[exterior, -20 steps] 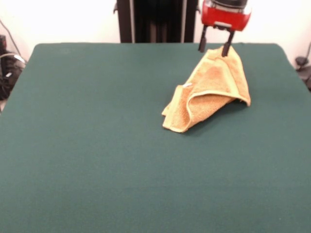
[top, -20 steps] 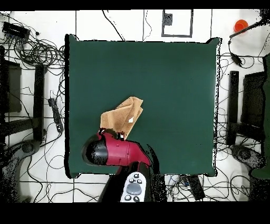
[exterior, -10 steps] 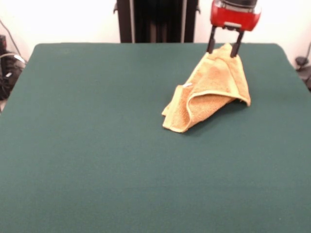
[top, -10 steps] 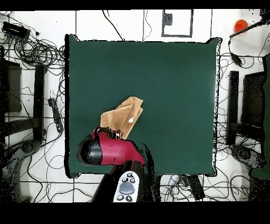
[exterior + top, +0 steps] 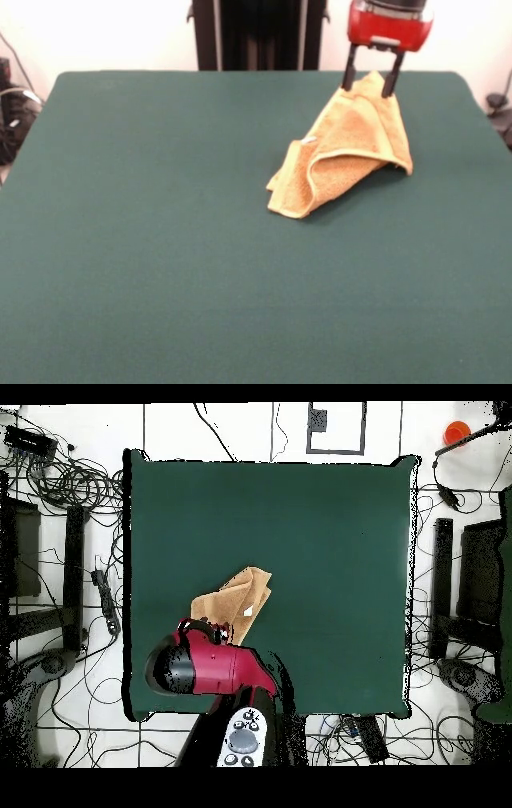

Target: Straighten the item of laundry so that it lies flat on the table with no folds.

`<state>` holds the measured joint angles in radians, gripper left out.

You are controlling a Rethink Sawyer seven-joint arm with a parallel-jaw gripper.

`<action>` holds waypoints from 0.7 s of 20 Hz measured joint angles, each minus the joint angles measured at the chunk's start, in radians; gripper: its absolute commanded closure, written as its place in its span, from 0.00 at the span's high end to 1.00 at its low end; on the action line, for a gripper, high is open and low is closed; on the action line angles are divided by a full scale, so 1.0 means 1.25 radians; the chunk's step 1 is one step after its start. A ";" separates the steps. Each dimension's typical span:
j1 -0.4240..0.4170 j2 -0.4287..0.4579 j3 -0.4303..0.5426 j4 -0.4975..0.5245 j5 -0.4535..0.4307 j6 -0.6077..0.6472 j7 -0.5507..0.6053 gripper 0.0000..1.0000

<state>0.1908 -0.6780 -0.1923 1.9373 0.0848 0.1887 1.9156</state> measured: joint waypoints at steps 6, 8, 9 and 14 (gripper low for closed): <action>0.005 -0.019 0.000 0.056 -0.001 -0.072 0.000 1.00; 0.009 -0.022 0.000 0.072 0.000 -0.087 0.000 1.00; 0.010 -0.023 0.000 0.074 0.000 -0.089 0.000 1.00; 0.022 -0.027 0.000 0.085 0.000 -0.093 0.000 1.00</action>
<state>0.2189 -0.7115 -0.1921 2.0429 0.0842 0.0725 1.9156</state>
